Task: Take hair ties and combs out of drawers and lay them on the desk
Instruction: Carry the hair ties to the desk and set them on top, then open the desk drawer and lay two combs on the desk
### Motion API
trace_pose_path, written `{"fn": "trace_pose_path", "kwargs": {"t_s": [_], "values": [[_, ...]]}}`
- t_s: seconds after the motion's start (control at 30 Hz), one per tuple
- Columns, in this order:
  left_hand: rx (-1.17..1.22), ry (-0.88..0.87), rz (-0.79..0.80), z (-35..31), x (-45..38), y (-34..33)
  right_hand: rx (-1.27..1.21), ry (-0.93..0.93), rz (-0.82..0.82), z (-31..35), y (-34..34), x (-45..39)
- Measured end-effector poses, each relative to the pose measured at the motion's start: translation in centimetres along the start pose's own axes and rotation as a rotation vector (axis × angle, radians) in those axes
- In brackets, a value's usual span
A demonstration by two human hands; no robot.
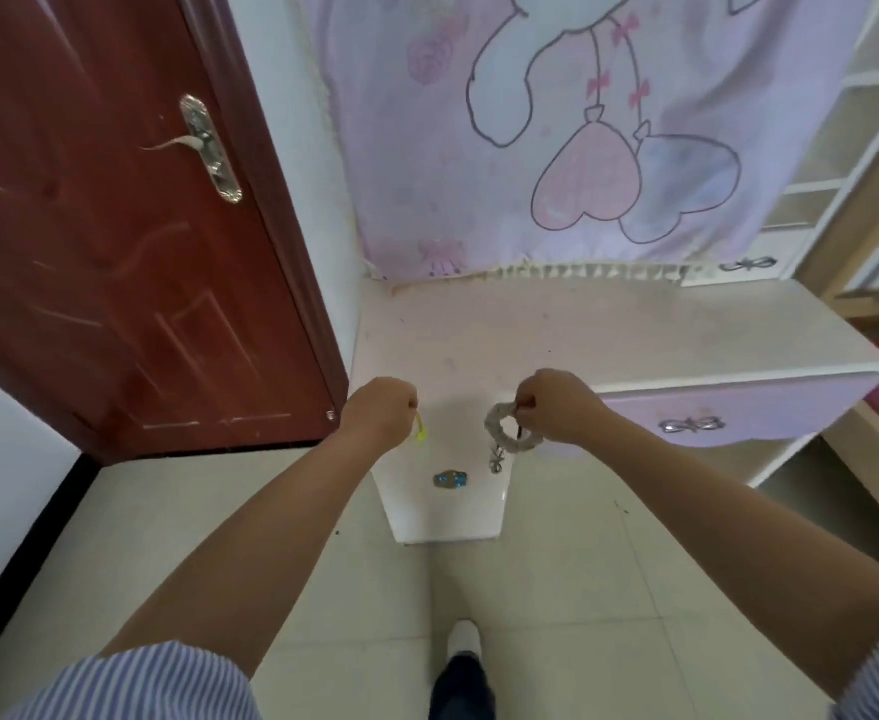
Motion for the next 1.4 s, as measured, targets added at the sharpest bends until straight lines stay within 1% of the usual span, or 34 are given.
{"fn": "trace_pose_path", "kwargs": {"t_s": [0.1,0.17,0.23,0.33,0.37,0.4,0.47,0.5,0.53,0.6,0.63,0.7,0.77,0.83,0.93,1.03,1.07,1.13,1.17,1.23,1.27,1.33,1.37,1.4], "values": [[0.009,0.001,0.041,2.7,-8.6,-2.1,0.026,-0.025,0.018,-1.0,-1.0,-9.6],[0.013,0.016,0.04,4.1,-13.5,-3.1,0.049,-0.038,-0.004,-1.5,-1.6,-15.2],[0.027,0.053,0.003,5.1,-18.1,-4.0,0.069,-0.012,-0.077,-2.1,-2.3,-20.3],[0.054,0.103,-0.109,5.8,-23.6,-5.7,0.043,0.047,-0.263,-3.7,-4.4,-26.2],[0.064,0.115,-0.126,5.9,-24.8,-6.5,0.05,0.051,-0.276,-4.4,-5.6,-27.7],[0.062,0.115,-0.118,5.8,-25.8,-7.6,0.065,0.039,-0.247,-5.1,-6.9,-28.9],[0.03,0.084,-0.024,5.2,-26.8,-10.2,0.102,-0.017,-0.124,-6.2,-9.6,-30.0],[0.011,0.065,0.032,4.9,-26.9,-11.5,0.1,-0.037,-0.088,-6.8,-10.8,-29.9],[0.002,0.055,0.063,4.7,-26.8,-12.5,0.074,-0.037,-0.088,-7.4,-11.6,-29.8],[0.036,0.08,0.051,4.5,-26.6,-13.8,-0.006,0.002,-0.109,-8.5,-12.2,-29.5],[0.065,0.099,0.029,4.4,-26.5,-14.0,-0.043,0.009,-0.092,-9.0,-12.1,-29.2],[0.104,0.145,0.03,3.9,-25.9,-14.1,-0.102,-0.009,-0.044,-10.2,-11.4,-28.1],[0.138,0.176,0.03,2.9,-25.0,-13.8,-0.154,-0.046,-0.045,-11.6,-10.4,-26.2],[0.157,0.102,-0.022,0.9,-23.7,-13.6,-0.166,-0.06,-0.056,-13.4,-9.4,-23.5],[0.138,-0.132,-0.107,-3.9,-21.4,-14.1,-0.099,-0.01,-0.083,-17.4,-8.0,-18.9],[0.201,-0.296,-0.103,-10.4,-20.3,-14.9,0.036,0.002,-0.247,-22.3,-6.3,-14.9],[0.2,-0.32,-0.104,-12.7,-20.1,-15.3,0.08,0.001,-0.286,-24.0,-5.8,-13.6],[0.181,-0.297,-0.082,-17.5,-20.2,-16.4,0.118,0.004,-0.356,-27.6,-5.0,-10.8],[0.177,-0.252,-0.009,-19.8,-20.4,-17.0,0.11,-0.009,-0.359,-29.2,-4.8,-9.6],[0.122,-0.118,0.136,-23.5,-20.6,-18.4,0.082,-0.057,-0.32,-32.5,-4.7,-7.9],[0.084,-0.064,0.174,-25.0,-20.6,-19.0,0.071,-0.098,-0.271,-34.1,-4.9,-7.4],[0.024,0.003,0.195,-26.7,-20.4,-19.7,0.08,-0.209,-0.084,-36.7,-5.7,-7.3],[0.01,0.022,0.188,-26.9,-20.4,-19.9,0.106,-0.25,0.035,-37.7,-6.1,-7.6],[-0.007,0.022,0.182,-27.0,-20.5,-19.7,0.135,-0.267,0.108,-38.5,-6.5,-7.7]]}}
Point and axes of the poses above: each hand's wrist, its own x-axis away from the middle knuckle, its own y-axis out of the back of the hand, z = x × y, the point moved 1 cm from there along -x, towards the middle knuckle, and after that the axes turned 8 degrees about -x, right-handed, at the moved point
